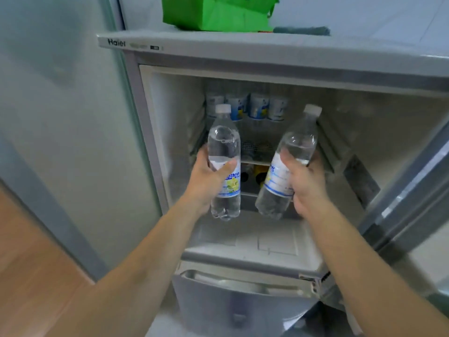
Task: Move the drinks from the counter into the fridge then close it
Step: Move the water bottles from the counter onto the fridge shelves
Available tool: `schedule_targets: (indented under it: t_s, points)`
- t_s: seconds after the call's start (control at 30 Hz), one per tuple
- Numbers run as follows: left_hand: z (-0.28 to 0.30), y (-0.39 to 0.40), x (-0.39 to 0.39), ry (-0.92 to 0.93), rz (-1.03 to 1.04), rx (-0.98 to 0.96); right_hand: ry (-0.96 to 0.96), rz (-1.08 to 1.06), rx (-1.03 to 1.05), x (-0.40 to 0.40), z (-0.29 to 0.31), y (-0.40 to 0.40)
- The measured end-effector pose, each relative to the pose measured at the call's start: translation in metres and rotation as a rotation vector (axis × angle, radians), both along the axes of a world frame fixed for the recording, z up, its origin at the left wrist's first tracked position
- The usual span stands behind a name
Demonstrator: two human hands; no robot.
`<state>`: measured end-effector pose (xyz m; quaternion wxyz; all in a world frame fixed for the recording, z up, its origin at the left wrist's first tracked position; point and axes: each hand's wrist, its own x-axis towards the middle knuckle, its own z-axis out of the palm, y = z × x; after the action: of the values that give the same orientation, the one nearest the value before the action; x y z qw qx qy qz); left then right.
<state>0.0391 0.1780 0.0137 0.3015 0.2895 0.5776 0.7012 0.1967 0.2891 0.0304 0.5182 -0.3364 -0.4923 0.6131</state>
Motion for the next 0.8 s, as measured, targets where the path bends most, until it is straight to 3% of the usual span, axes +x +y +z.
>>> schedule_targets:
  t_s: [0.17,0.3,0.4,0.53,0.8]
  points:
    - [0.026,0.060,-0.021,-0.007,0.009,0.006,-0.025,-0.081,0.058,-0.024,0.026,0.059]
    - [0.044,0.107,-0.036,0.264,0.060,0.056,-0.092,-0.057,0.122,-0.050,0.033,0.101]
    - [0.047,0.142,-0.056,0.326,0.152,0.071,-0.157,-0.023,0.192,-0.075,0.030,0.129]
    - [0.044,0.179,-0.091,0.511,0.327,0.000,-0.261,-0.003,0.256,-0.115,0.026,0.161]
    - [0.025,0.202,-0.120,0.606,0.437,-0.203,-0.358,-0.027,0.280,-0.174,0.018,0.179]
